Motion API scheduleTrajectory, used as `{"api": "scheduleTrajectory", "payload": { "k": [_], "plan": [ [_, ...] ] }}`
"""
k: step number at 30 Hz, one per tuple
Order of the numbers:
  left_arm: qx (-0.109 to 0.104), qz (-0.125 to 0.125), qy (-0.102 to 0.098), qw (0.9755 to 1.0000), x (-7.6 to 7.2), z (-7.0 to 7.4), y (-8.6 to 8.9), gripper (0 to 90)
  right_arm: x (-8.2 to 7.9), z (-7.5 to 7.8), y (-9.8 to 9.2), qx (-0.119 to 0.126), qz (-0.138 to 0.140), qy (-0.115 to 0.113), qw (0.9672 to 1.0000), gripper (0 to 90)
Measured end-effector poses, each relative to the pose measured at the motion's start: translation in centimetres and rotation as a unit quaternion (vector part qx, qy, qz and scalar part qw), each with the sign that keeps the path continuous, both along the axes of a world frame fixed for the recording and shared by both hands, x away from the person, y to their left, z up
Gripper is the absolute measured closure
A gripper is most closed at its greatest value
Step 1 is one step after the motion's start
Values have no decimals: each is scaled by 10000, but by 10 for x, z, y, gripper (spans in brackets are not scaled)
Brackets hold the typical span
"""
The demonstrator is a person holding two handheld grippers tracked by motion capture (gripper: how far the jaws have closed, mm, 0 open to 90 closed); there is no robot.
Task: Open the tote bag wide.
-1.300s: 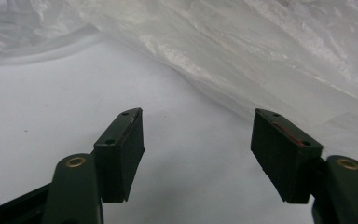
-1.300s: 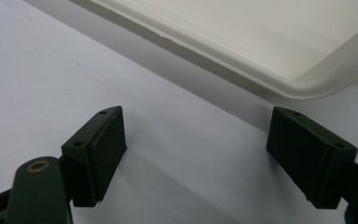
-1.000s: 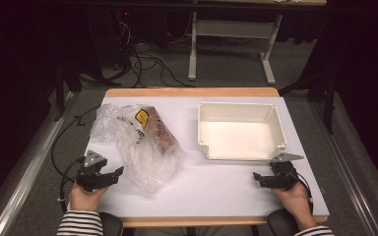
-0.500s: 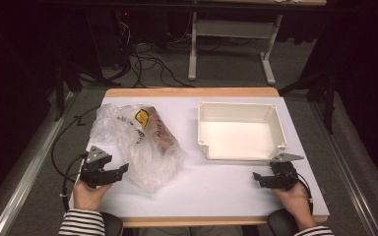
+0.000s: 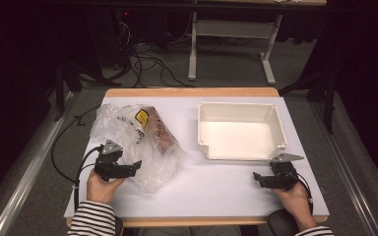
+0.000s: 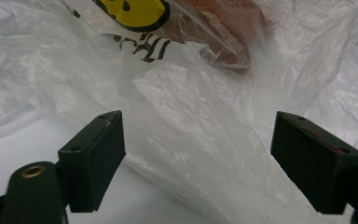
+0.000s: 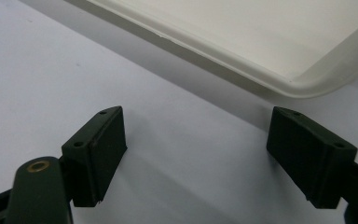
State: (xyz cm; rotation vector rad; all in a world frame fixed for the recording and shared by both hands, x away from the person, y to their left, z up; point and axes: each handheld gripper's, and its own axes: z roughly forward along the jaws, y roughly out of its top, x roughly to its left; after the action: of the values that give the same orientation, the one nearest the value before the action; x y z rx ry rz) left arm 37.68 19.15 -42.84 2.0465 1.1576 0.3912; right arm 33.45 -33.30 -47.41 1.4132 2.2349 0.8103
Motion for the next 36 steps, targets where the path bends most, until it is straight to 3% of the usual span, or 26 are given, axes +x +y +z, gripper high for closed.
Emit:
{"api": "scheduleTrajectory", "payload": {
  "k": [9, 18, 28, 36],
  "plan": [
    [233, 112, 256, 9993, 18, -14, -8, 138, 0, 0, 0, 1, -9, -15, 10000, 200],
    [590, 372, 476, 9964, 39, -30, -5, 132, 0, 0, 0, 0, 9, -10, 10000, 200],
    [832, 404, 541, 9942, 47, -40, -4, 162, -1, 0, 0, 4, 3, -27, 10000, 201],
    [815, 267, 545, 9948, 48, -40, -2, 346, -1, 0, 0, 7, 13, -12, 10000, 200]
  ]
}}
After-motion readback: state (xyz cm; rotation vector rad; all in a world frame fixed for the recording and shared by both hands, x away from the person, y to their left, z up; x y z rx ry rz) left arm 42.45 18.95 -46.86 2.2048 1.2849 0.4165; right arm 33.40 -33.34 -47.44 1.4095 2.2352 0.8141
